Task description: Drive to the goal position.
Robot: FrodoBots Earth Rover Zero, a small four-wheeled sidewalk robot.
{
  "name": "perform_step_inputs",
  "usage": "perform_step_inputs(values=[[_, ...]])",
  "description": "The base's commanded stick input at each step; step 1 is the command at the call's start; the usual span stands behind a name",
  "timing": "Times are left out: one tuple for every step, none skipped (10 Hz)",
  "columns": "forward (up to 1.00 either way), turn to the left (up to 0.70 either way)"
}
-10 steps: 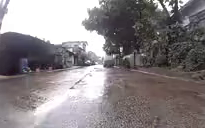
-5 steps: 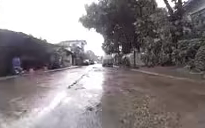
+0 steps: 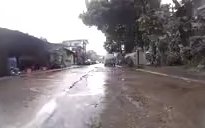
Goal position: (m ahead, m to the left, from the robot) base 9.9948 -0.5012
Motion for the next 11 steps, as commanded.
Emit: perform_step_inputs(values=[[1.0, 0.0], [1.0, 0.0], [1.0, 0.0], [1.0, 0.0], [1.0, 0.0], [1.0, 0.0], [1.0, 0.0], [1.0, 0.0], [1.0, 0.0], [1.0, 0.0], [1.0, 0.0]])
